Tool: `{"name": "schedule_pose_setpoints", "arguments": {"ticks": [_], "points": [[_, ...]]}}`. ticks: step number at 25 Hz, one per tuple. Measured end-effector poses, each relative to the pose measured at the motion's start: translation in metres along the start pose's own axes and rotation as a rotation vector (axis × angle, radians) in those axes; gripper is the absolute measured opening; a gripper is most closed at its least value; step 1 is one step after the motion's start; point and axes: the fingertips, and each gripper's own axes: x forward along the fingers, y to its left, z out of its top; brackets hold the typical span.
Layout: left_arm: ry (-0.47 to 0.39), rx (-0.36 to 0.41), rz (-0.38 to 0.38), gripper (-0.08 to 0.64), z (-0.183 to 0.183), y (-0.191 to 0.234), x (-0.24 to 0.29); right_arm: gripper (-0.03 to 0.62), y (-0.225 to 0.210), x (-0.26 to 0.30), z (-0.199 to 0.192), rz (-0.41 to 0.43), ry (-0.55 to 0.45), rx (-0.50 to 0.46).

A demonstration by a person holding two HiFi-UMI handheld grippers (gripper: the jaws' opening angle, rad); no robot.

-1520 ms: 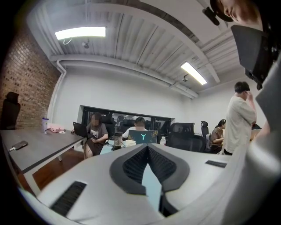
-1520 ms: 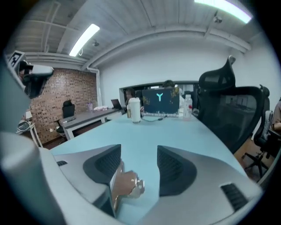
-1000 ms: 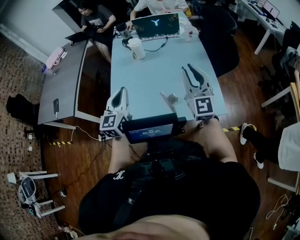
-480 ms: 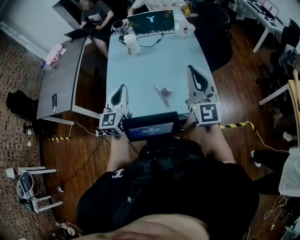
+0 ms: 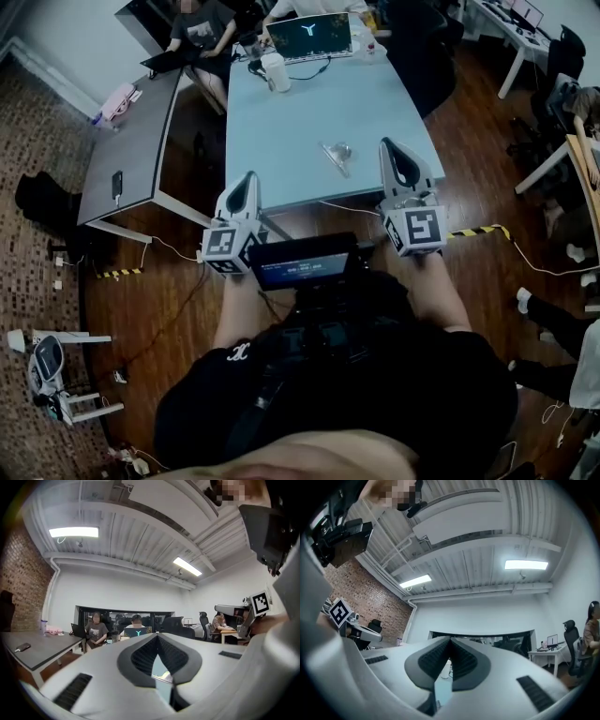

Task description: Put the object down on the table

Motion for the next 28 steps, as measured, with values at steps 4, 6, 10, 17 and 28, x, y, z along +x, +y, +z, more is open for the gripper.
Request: {"name": "schedule_pose_setpoints", "arguments": {"ticks": [4, 6, 10, 17, 28], "points": [[0.001, -0.025, -0.013, -0.008, -0.013, -0.015, -0.079, -0.021, 0.046, -0.074, 0.012, -0.031, 0.057, 0.004], [0.014, -0.045, -0.025, -0.008, -0.018, -0.028, -0.112, -0.021, 0.063, -0.106, 0.022, -0.04, 0.082, 0.002], [0.018, -0.05, -0.044, -0.008, -0.01, -0.044, -0.163, -0.023, 0.088, -0.153, 0.061, -0.045, 0.06, -0.023], [0.01, -0.045, -0.03, -0.008, -0.004, -0.072, -0.211, -0.023, 0.09, -0.197, 0.078, -0.067, 0.078, 0.045], [0.008, -0.02, -0.003, -0.008, 0.009, -0.133, -0.203, -0.026, 0.035, -0.234, 0.056, -0.052, 0.169, 0.087]]}}
